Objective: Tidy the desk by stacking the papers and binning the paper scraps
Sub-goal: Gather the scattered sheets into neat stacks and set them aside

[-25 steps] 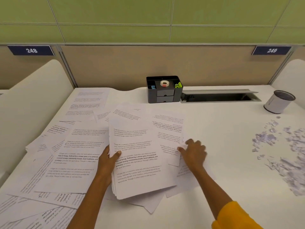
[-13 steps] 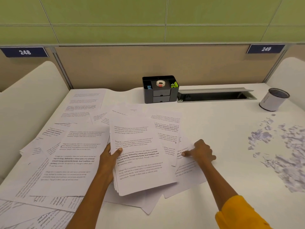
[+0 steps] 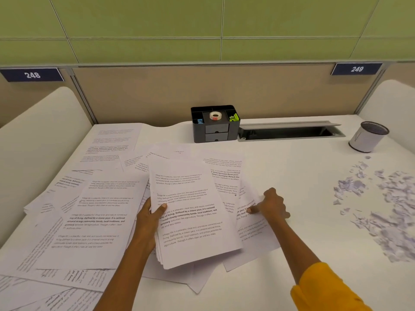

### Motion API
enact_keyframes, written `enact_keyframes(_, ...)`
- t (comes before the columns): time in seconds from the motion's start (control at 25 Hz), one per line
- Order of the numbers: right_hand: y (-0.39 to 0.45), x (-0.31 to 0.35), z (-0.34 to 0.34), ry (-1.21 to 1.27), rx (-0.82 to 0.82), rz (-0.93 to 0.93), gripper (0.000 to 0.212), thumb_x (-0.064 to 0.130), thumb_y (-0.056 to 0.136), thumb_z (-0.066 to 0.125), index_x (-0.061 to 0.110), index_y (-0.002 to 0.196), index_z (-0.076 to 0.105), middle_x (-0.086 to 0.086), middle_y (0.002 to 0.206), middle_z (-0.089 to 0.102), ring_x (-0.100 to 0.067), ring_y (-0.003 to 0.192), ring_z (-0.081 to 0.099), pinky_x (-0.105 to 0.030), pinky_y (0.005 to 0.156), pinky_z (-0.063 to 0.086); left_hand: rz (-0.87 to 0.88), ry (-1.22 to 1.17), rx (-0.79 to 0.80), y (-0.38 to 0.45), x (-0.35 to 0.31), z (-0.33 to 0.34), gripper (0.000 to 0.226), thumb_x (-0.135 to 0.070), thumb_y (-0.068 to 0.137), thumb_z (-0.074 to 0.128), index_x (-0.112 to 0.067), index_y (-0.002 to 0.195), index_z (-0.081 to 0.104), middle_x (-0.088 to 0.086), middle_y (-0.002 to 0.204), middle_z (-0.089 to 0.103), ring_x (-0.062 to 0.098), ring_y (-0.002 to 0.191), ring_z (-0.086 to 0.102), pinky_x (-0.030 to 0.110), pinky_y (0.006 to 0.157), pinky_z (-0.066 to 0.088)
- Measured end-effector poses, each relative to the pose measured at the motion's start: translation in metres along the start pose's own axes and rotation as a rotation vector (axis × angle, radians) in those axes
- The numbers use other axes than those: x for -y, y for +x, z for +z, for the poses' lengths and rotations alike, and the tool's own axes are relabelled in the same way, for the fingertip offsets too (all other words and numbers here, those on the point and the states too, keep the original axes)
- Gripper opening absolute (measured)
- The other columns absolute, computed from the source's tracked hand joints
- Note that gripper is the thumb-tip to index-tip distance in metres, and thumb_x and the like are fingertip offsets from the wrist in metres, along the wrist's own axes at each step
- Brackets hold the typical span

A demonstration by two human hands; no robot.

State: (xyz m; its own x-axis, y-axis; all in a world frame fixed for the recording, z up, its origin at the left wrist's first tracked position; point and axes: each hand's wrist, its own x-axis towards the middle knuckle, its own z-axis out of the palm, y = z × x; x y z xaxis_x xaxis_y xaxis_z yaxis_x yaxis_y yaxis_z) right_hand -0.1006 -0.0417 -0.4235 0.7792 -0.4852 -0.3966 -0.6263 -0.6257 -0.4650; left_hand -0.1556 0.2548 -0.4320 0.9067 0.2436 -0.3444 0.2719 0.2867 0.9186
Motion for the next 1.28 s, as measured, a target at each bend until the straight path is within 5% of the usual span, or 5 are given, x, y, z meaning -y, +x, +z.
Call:
enact_keyframes(0.2,0.008,-0.007,-0.013,0.067,-0.038,-0.078,0.028,0.027,0.068,0.080,0.016,0.082,0.059,-0.010,0.104,0.065,-0.031,0.099,0.059,-0.038,0.090,0.042,0.006,0.003,-0.002,-0.002,0.002,-0.001,0.043,-0.007,0.089,0.059,-0.020,0.129,0.051,0.009,0.116,0.065,0.032,0.099,0.064,0.047,0.075,0.056)
enact_keyframes(0.64,0.021,-0.024,-0.100,0.687,-0.295,-0.311,0.026,0.022,0.081,0.072,0.010,0.103,0.072,-0.010,0.095,0.072,-0.030,0.084,0.067,-0.039,0.086,0.054,0.085,0.143,-0.043,0.008,0.011,0.005,0.039,-0.005,0.089,0.058,-0.018,0.126,0.053,0.013,0.116,0.064,0.032,0.095,0.064,0.052,0.084,0.052)
enact_keyframes(0.92,0.020,-0.025,-0.096,1.153,-0.114,-0.295,0.007,0.011,0.079,0.074,0.016,0.084,0.071,-0.003,0.083,0.074,-0.023,0.078,0.069,-0.035,0.076,0.057,-0.007,0.018,-0.037,0.008,0.011,0.012,0.046,-0.002,0.088,0.059,-0.013,0.132,0.050,0.013,0.118,0.063,0.033,0.099,0.063,0.051,0.085,0.051)
enact_keyframes(1.08,0.005,-0.011,-0.038,1.108,0.077,-0.294,0.009,0.001,0.080,0.070,0.011,0.078,0.070,0.003,0.063,0.072,-0.011,0.057,0.065,-0.030,0.070,0.057,-0.021,0.031,-0.039,0.008,0.010,0.015,0.039,-0.005,0.090,0.058,-0.013,0.127,0.052,0.014,0.116,0.063,0.032,0.099,0.063,0.046,0.082,0.052)
enact_keyframes(1.28,-0.008,-0.007,0.036,0.857,0.228,-0.320,0.006,0.020,0.076,0.076,0.015,0.075,0.076,-0.008,0.079,0.075,-0.029,0.079,0.070,-0.048,0.086,0.055,-0.061,0.045,-0.073,0.009,0.009,0.016,0.035,-0.031,0.096,0.049,-0.012,0.125,0.054,0.012,0.109,0.066,0.031,0.096,0.063,0.045,0.082,0.053)
